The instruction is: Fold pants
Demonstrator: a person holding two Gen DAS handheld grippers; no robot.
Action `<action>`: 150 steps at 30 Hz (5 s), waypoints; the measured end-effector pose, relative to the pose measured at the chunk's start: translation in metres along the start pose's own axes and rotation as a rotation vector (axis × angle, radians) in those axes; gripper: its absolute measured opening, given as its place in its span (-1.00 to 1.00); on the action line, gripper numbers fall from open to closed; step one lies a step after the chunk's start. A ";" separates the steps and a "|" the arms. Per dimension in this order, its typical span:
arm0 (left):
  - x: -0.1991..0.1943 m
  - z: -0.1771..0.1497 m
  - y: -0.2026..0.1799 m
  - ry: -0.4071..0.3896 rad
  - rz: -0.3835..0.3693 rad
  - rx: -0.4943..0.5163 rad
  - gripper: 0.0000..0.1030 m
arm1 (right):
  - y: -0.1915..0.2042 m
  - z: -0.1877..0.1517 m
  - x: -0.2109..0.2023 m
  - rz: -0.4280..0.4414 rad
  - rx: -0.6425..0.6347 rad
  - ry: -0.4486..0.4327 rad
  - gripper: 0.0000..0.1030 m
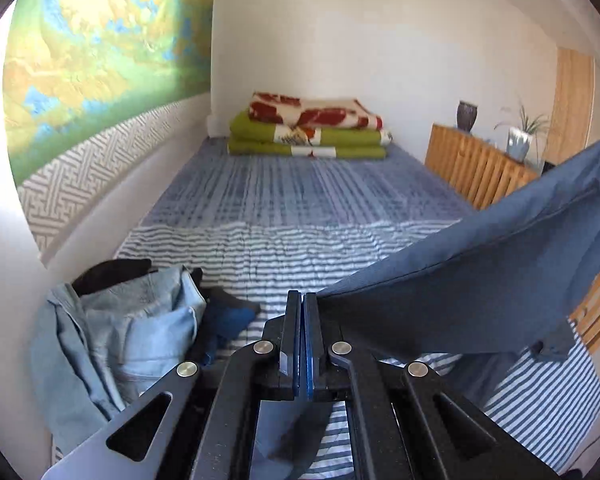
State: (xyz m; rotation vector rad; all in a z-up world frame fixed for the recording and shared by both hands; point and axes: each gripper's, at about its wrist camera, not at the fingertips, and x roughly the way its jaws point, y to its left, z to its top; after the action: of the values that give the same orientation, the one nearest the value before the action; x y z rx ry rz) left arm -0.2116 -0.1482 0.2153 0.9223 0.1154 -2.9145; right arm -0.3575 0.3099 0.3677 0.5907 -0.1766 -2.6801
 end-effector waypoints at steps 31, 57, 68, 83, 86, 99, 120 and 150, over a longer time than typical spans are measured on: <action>-0.099 -0.358 -0.086 0.633 -0.270 0.155 -0.36 | -0.182 -0.420 -0.108 -0.088 0.111 0.737 -0.46; 0.252 -0.212 -0.087 0.614 -0.163 0.005 0.15 | -0.215 -0.367 0.124 -0.134 0.257 0.753 -0.43; 0.235 -0.216 -0.113 0.537 -0.169 0.101 -0.93 | -0.184 -0.374 0.147 -0.117 0.158 0.747 -0.69; 0.108 -0.127 -0.028 0.312 -0.075 0.031 -0.53 | -0.143 -0.252 0.053 -0.070 0.118 0.258 -0.94; 0.155 -0.133 -0.038 0.375 0.024 0.011 0.02 | -0.148 -0.241 0.086 -0.141 0.099 0.227 -0.93; 0.108 -0.148 -0.064 0.301 -0.006 0.087 0.04 | -0.173 -0.288 0.077 -0.131 0.110 0.464 -0.67; -0.036 -0.314 0.217 0.365 0.277 -0.499 0.22 | 0.057 -0.445 -0.023 0.316 -0.155 0.714 -0.55; -0.140 -0.298 0.234 0.287 0.369 -0.432 -0.35 | 0.220 -0.542 -0.036 0.400 -0.632 0.778 -0.98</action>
State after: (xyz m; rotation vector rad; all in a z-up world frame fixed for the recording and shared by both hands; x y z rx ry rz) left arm 0.0962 -0.3440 0.0415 1.1280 0.5092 -2.2791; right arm -0.0197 0.1016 -0.0637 1.1558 0.6602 -1.8013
